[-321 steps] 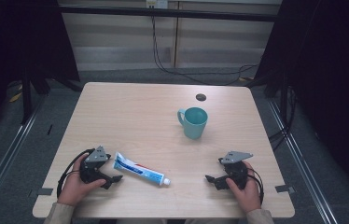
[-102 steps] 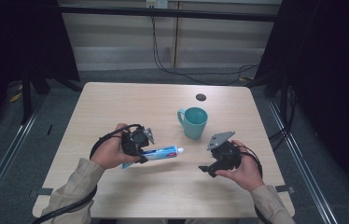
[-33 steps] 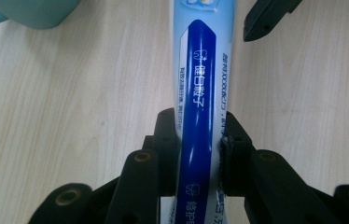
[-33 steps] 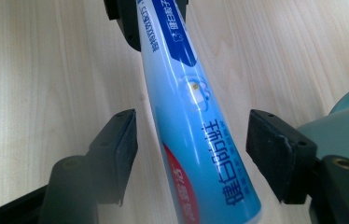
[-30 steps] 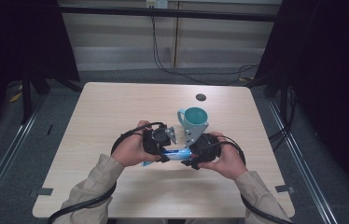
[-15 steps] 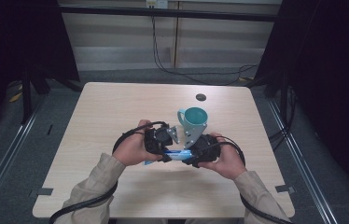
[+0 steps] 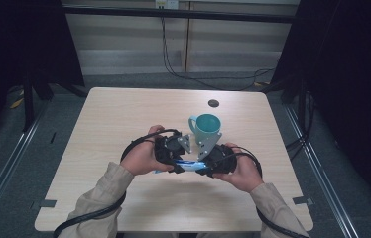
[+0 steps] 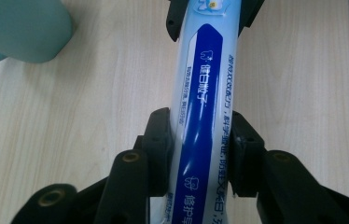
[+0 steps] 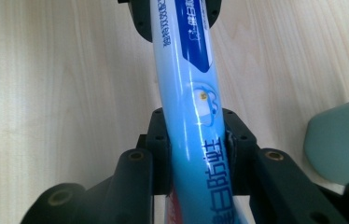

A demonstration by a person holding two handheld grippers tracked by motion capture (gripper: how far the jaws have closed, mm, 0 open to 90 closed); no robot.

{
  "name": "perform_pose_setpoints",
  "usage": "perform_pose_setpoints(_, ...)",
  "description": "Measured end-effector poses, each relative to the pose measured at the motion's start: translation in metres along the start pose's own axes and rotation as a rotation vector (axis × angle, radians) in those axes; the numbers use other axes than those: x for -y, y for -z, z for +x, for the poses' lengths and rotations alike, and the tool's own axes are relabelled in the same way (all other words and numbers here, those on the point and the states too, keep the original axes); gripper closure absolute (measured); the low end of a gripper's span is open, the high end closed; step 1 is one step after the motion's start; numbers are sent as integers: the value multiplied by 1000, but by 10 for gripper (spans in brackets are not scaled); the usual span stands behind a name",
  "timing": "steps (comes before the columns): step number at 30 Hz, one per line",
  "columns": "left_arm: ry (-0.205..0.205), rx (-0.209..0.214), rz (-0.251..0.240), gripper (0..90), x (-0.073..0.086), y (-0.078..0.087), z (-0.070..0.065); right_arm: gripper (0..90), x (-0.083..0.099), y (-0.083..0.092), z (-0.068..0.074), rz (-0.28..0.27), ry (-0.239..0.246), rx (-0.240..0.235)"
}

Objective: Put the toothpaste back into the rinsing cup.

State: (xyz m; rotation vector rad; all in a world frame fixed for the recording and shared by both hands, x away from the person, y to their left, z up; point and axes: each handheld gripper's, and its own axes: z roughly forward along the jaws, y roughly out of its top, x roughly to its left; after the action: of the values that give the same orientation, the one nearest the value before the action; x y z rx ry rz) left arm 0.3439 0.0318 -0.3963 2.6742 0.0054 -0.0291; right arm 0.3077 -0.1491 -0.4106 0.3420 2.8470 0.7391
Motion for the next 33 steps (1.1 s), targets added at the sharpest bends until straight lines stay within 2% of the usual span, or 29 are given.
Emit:
perform_pose_setpoints(2, 2, -5, -18, 603, 2, 1, 2, 701, 0, 1, 0, -6, -8, 4)
perform_pose_setpoints(3, 16, -13, -50, 581, 4, 3, 2, 711, 0, 3, 0, -11, -14, 14)
perform_pose_setpoints(4, 16, -13, -50, 562, 4, 3, 2, 711, 0, 3, 0, -11, -14, 14)
perform_pose_setpoints(5, 39, -11, -82, 508, 5, 4, 4, 720, -1, 5, 0, -18, -9, 19)
perform_pose_setpoints(6, 39, -11, -82, 469, 5, 4, 4, 720, -1, 5, 0, -18, -9, 19)
perform_pose_setpoints(7, 39, -29, -92, 469, 5, 5, 4, 721, -1, 6, 0, -20, -9, 24)
perform_pose_setpoints(8, 51, -49, -101, 417, 6, 7, 5, 722, 0, 6, 0, -23, -8, 18)
perform_pose_setpoints(9, 59, -52, -110, 371, 7, 9, 6, 723, 1, 6, -1, -21, -3, 22)
perform_pose_setpoints(11, 58, -57, -116, 356, 9, 12, 6, 724, 3, 7, -1, -13, -6, 24)
perform_pose_setpoints(13, 73, -54, -121, 299, 12, 14, 7, 725, 9, 10, -4, -23, -15, 42)
perform_pose_setpoints(16, 90, -58, -138, 282, 15, 17, 8, 725, 13, 13, -5, -32, -36, 45)
perform_pose_setpoints(17, 99, -58, -142, 273, 17, 19, 9, 725, 16, 16, -7, -24, -32, 61)
perform_pose_setpoints(19, 108, -65, -147, 272, 19, 21, 9, 724, 18, 17, -8, -18, -32, 64)
perform_pose_setpoints(21, 124, -53, -161, 265, 22, 22, 11, 724, 22, 19, -9, -16, -37, 65)
perform_pose_setpoints(27, 170, -77, -198, 251, 34, 31, 17, 724, 30, 21, -8, -2, -38, 84)
perform_pose_setpoints(28, 170, -77, -198, 249, 34, 31, 17, 724, 30, 21, -8, -2, -38, 84)
perform_pose_setpoints(30, 208, -69, -200, 241, 40, 33, 21, 723, 32, 21, -7, -4, -38, 90)
perform_pose_setpoints(33, 219, -63, -213, 246, 44, 35, 23, 723, 32, 23, -7, -17, -28, 102)
